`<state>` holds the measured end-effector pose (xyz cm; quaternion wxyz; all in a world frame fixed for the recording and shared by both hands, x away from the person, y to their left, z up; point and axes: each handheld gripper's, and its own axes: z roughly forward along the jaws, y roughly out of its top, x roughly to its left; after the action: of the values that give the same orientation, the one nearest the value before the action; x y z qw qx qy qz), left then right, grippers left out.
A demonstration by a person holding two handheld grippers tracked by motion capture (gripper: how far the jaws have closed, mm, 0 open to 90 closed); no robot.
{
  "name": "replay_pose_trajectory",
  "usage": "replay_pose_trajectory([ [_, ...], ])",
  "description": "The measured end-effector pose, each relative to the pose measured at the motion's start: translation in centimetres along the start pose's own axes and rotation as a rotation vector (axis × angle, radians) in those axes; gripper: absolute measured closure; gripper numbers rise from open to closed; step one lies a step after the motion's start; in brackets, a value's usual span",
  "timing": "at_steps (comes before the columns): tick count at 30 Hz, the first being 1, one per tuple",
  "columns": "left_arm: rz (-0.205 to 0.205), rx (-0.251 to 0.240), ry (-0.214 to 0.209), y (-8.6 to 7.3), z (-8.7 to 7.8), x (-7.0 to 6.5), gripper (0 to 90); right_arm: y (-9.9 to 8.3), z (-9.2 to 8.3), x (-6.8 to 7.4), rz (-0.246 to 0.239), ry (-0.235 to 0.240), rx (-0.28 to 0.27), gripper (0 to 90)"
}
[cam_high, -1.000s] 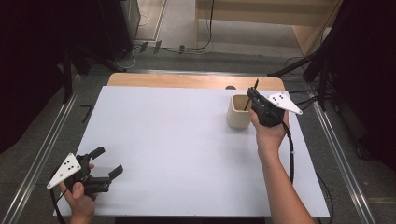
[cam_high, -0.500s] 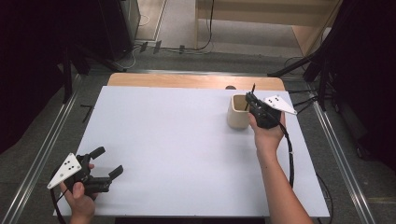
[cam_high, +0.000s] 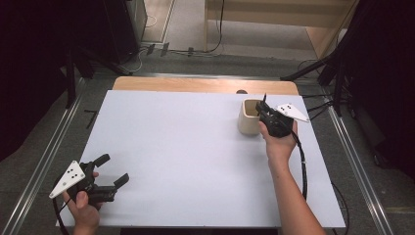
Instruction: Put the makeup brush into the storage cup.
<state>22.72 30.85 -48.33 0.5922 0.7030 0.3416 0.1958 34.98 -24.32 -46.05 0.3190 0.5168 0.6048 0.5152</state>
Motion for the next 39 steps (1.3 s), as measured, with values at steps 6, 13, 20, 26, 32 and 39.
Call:
replay_pose_trajectory([
  [6, -0.002, 0.000, -0.001, 0.0, 0.0, 0.0, 0.1, 0.4, -1.0, 0.0, 0.001, -0.003, 0.046, 21.1],
  [13, -0.001, 0.000, -0.001, 0.0, 0.0, 0.0, 0.1, -0.2, -2.0, 0.1, 0.007, 0.035, 0.072, 0.1],
  [20, 0.002, -0.002, 0.000, 0.0, 0.0, 0.0, 0.1, -1.2, -3.7, -0.1, -0.020, 0.078, 0.059, 0.0],
  [26, 0.007, 0.000, 0.001, 0.0, -0.1, 0.0, 0.1, -1.8, -5.0, -0.1, -0.037, 0.092, 0.050, 0.0],
  [32, 0.009, -0.001, 0.001, 0.0, 0.0, -0.1, 0.1, -2.9, -6.7, -0.2, -0.035, 0.107, 0.039, 0.0],
  [39, 0.008, -0.004, 0.001, 0.0, -0.1, -0.1, 0.1, -4.4, -8.5, -0.7, -0.036, 0.118, 0.032, 0.0],
])
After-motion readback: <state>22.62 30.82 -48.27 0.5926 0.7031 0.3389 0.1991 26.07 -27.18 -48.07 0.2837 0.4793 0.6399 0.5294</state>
